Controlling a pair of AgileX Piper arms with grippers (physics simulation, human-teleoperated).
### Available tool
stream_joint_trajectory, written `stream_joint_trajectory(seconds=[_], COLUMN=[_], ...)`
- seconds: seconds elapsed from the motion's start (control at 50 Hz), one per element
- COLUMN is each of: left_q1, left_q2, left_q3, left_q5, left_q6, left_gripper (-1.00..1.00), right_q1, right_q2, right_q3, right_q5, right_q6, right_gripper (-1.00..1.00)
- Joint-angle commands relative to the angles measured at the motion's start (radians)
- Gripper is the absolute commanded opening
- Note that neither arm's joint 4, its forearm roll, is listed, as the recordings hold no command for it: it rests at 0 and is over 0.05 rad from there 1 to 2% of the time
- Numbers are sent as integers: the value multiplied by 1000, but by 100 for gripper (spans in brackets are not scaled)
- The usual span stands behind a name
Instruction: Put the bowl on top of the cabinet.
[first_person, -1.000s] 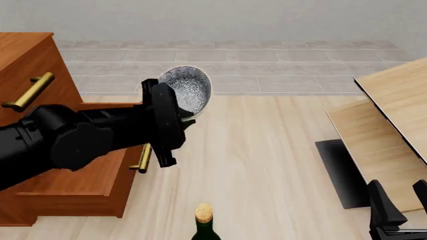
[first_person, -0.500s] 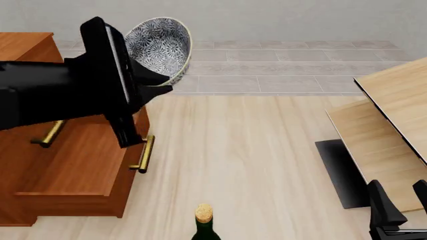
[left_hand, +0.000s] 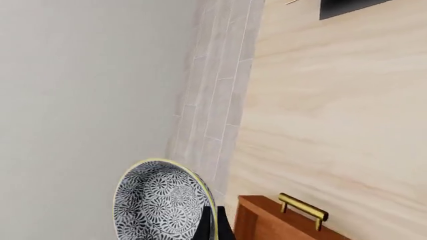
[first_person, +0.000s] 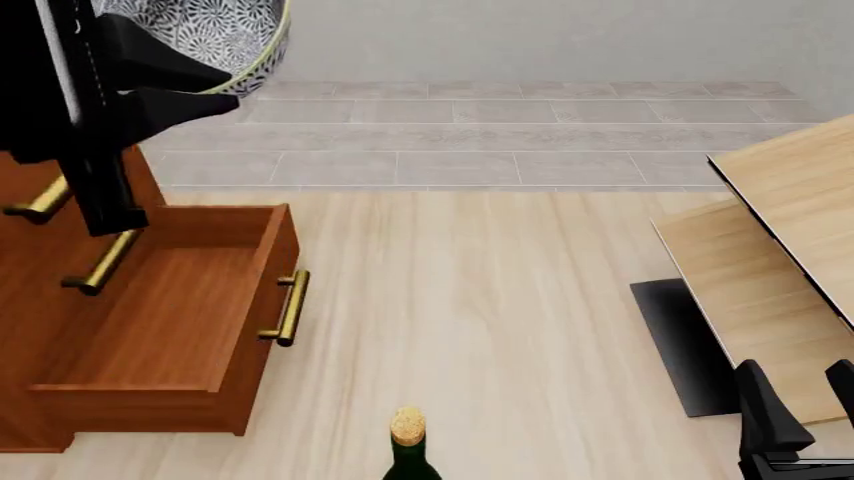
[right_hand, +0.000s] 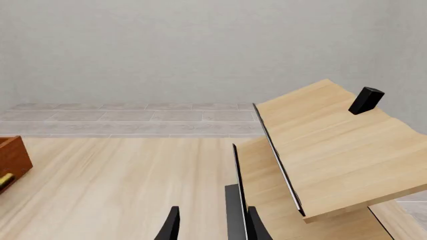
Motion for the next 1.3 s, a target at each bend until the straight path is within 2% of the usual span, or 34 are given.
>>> stream_joint_trajectory(seconds=[0.02, 0.08, 0.12, 0.22, 0.28, 0.34, 0.4, 0.46, 0.5, 0.52, 0.62, 0.72, 0.82, 1.02, 1.06, 1.14, 1.18, 1.3], left_q1=[104, 100, 124, 153, 162, 174, 197, 210, 229, 238, 281, 327, 372, 400, 411, 439, 428, 441], left_q2=[-18, -31, -38, -30, -37, -27, -37, -22, -23, -8, 15, -3, -12, -51, -65, -81, -76, -98], left_q3=[-71, -80, -74, -128, -130, -182, -181, -240, -249, -290, -375, -348, -348, -304, -291, -270, -274, -244], left_q5=[80, 149, 132, 172, 180, 217, 220, 258, 260, 284, 334, 340, 341, 341, 341, 341, 341, 341], left_q6=[111, 96, 113, 90, 94, 56, 67, 38, 49, 32, 15, -13, -12, -40, -67, -78, -125, -124], left_gripper=[-100, -100, -100, -100, -100, -100, -100, -100, -100, -100, -100, -100, -100, -100, -100, -100, -100, -100], right_q1=[0, 0, 0, 0, 0, 0, 0, 0, 0, 0, 0, 0, 0, 0, 0, 0, 0, 0], right_q2=[0, 0, 0, 0, 0, 0, 0, 0, 0, 0, 0, 0, 0, 0, 0, 0, 0, 0], right_q3=[0, 0, 0, 0, 0, 0, 0, 0, 0, 0, 0, 0, 0, 0, 0, 0, 0, 0], right_q5=[0, 0, 0, 0, 0, 0, 0, 0, 0, 0, 0, 0, 0, 0, 0, 0, 0, 0], right_q6=[0, 0, 0, 0, 0, 0, 0, 0, 0, 0, 0, 0, 0, 0, 0, 0, 0, 0], right_gripper=[100, 100, 100, 100, 100, 100, 100, 100, 100, 100, 100, 100, 100, 100, 100, 100, 100, 100])
